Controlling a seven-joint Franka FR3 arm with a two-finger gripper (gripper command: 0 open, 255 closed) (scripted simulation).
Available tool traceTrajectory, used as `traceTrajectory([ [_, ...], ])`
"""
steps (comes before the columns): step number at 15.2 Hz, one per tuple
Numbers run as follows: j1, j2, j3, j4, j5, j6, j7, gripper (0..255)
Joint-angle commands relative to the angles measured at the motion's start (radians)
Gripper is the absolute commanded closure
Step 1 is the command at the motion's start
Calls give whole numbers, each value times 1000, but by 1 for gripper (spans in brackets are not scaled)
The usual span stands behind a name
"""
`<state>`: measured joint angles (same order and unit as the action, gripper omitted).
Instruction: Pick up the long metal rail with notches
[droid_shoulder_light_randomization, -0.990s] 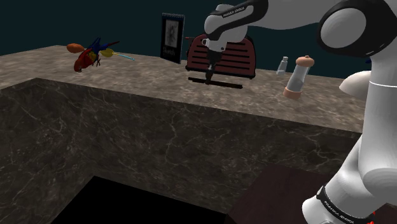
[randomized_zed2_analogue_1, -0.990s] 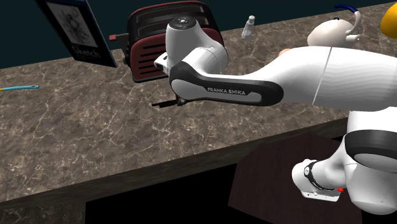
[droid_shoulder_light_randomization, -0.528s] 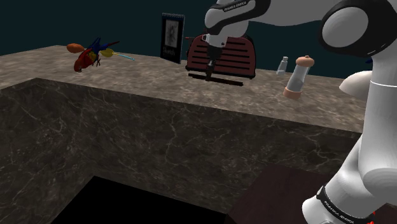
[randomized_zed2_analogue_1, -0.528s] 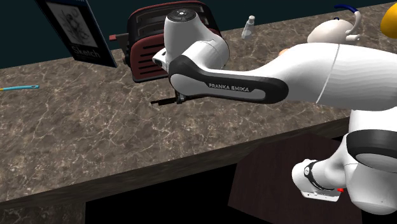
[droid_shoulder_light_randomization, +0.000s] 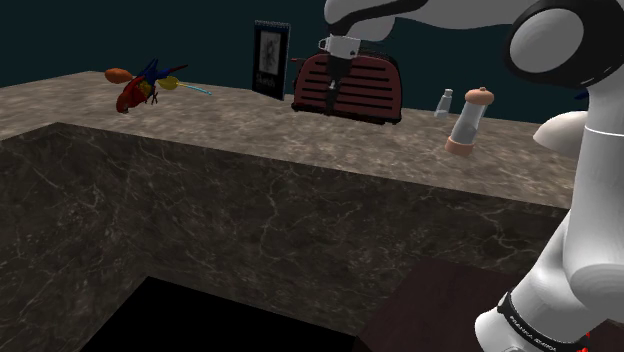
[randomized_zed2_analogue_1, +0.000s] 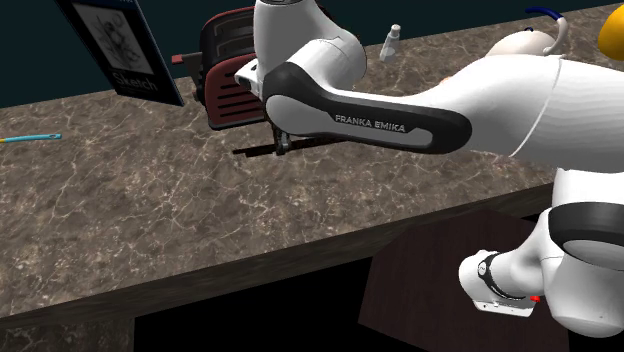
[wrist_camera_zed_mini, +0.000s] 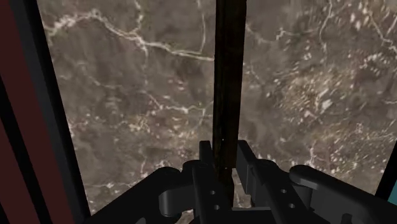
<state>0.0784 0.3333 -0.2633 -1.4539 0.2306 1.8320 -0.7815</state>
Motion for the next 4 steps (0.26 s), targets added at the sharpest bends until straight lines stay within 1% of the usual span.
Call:
traceTrajectory([
  [1, -1, 1, 0, 29, -1, -28, 5, 255],
  [4, -2, 2, -1, 46, -2, -43, 7, 255],
])
